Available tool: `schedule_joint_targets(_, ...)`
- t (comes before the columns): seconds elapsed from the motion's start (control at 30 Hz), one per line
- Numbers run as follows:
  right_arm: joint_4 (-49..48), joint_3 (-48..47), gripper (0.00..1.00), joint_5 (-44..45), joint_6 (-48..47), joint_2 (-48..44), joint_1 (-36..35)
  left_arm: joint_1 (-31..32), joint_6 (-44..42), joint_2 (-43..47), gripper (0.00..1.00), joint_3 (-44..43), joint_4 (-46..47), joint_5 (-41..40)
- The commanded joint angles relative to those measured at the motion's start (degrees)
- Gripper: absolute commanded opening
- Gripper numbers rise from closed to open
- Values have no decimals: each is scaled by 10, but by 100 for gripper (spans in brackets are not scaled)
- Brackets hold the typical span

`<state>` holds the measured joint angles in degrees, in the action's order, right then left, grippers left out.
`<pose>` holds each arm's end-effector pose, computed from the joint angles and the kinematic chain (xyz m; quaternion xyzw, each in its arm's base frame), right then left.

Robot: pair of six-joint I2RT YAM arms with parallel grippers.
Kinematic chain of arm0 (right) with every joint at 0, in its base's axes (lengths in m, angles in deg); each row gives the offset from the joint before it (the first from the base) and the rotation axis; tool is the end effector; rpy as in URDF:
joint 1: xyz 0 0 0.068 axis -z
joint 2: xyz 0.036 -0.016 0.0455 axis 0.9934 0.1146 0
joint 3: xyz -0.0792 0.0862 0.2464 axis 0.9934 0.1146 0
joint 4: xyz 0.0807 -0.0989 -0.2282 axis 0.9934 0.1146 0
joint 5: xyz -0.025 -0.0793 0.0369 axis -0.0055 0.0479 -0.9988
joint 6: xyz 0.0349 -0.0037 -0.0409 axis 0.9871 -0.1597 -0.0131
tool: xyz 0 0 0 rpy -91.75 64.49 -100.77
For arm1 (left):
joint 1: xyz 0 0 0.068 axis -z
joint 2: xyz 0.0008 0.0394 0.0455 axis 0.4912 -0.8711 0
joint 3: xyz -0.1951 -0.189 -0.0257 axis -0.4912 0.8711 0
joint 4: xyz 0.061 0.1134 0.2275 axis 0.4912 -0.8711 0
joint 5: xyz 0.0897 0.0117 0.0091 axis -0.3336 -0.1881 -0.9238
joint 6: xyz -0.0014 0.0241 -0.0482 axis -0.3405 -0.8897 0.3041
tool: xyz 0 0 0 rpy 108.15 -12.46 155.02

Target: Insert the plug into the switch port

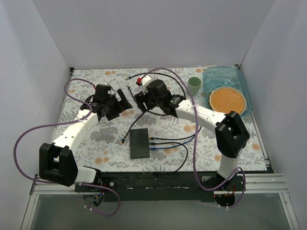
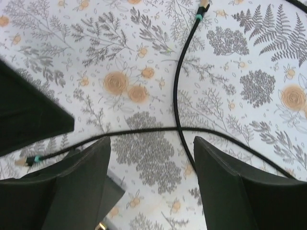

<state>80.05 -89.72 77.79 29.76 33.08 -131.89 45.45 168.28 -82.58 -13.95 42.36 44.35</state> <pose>0.2822 0.3154 0.2877 -0.3223 0.7850 0.1996 0.4899 0.2720 -0.0825 0.2701 -0.4721 0.8065 -0.2979 0.1947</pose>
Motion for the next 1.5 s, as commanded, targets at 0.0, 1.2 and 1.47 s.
schedule_joint_targets(0.0,31,-110,76,-24,5,95,7,-21,-25,20,90,-26,-19,20)
schedule_joint_targets(1.2,130,-295,37,-12,1,342,42,-36,-15,59,91,24,-17,53)
schedule_joint_targets(1.47,138,-297,1,-32,-13,333,43,-36,-14,66,91,29,-16,49)
